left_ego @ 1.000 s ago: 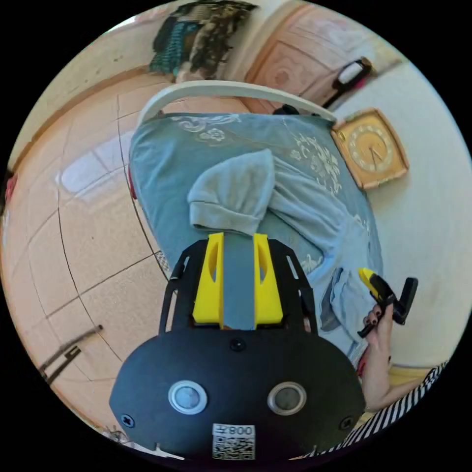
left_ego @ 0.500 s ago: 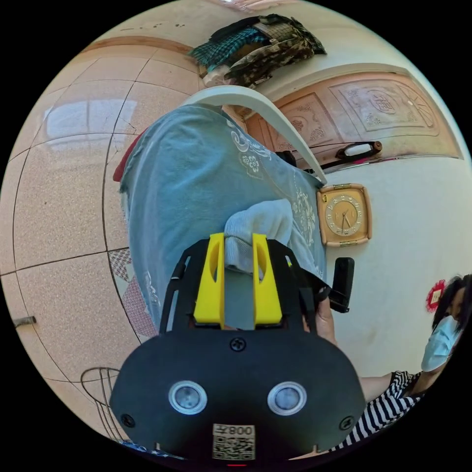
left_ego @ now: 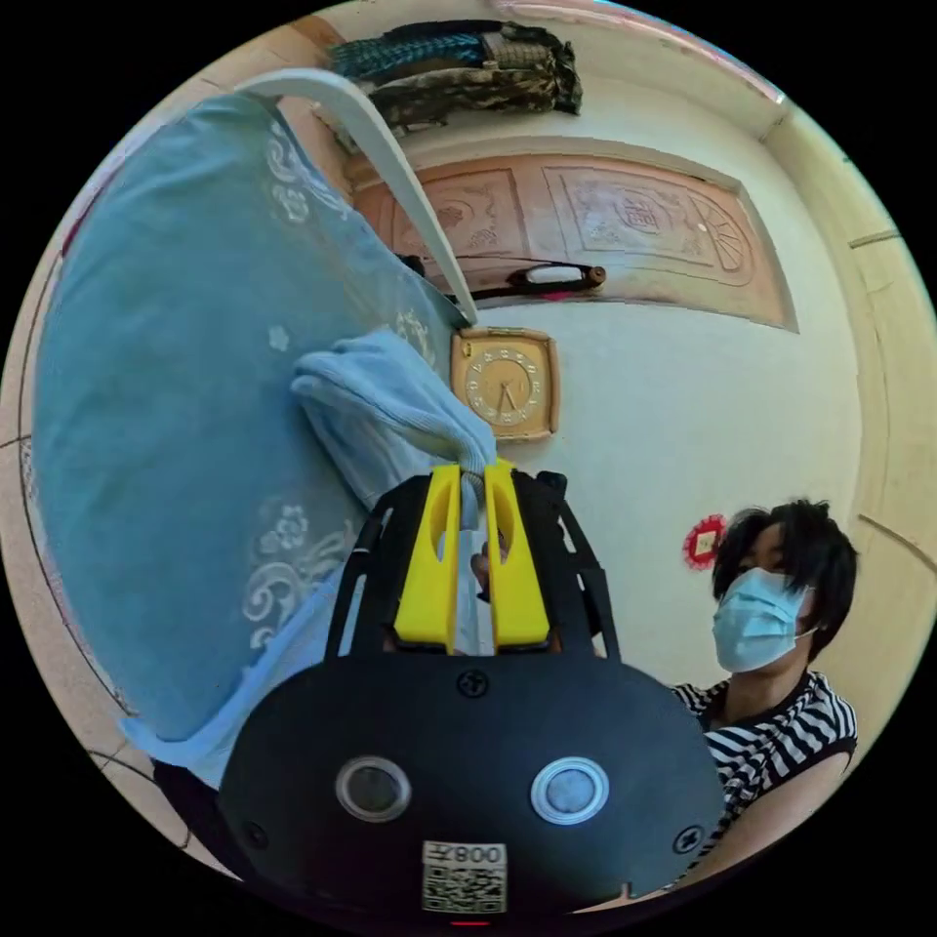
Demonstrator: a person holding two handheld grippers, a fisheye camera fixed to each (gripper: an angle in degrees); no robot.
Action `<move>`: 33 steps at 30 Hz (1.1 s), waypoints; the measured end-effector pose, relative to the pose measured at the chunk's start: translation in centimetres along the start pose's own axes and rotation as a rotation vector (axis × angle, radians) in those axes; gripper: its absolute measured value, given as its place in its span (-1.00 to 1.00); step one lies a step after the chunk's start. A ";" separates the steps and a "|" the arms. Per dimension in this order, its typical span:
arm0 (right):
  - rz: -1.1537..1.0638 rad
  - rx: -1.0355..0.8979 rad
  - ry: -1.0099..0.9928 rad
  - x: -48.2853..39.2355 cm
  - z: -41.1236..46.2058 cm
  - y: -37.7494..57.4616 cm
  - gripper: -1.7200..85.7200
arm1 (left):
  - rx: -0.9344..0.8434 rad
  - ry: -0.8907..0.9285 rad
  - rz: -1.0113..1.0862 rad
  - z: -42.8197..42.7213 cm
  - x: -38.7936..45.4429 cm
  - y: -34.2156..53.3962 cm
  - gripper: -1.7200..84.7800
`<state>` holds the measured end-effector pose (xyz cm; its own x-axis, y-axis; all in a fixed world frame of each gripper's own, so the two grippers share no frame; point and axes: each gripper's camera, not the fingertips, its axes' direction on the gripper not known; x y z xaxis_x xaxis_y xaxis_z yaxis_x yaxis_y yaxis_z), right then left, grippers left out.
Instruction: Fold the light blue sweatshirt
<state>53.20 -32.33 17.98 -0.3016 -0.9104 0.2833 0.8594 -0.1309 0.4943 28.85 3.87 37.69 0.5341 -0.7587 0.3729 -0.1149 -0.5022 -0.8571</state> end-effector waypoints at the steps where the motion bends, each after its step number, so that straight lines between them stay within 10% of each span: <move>1: -0.009 -0.001 0.008 -0.5 -1.5 0.1 -0.91 | -0.022 0.026 -0.005 1.0 0.3 0.2 -0.87; 12: 0.079 0.095 0.227 -10.5 -22.4 10.6 -0.91 | -0.470 0.273 -0.063 20.2 5.5 6.0 -0.87; 33: 0.526 0.252 0.253 -19.7 -17.6 18.1 -0.91 | -0.912 -0.056 0.039 34.5 8.0 13.6 -0.86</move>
<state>81.92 -23.69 6.86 0.2683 -0.8962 0.3532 0.7333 0.4278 0.5284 60.43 5.26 16.78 0.5532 -0.7728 0.3110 -0.7384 -0.6278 -0.2463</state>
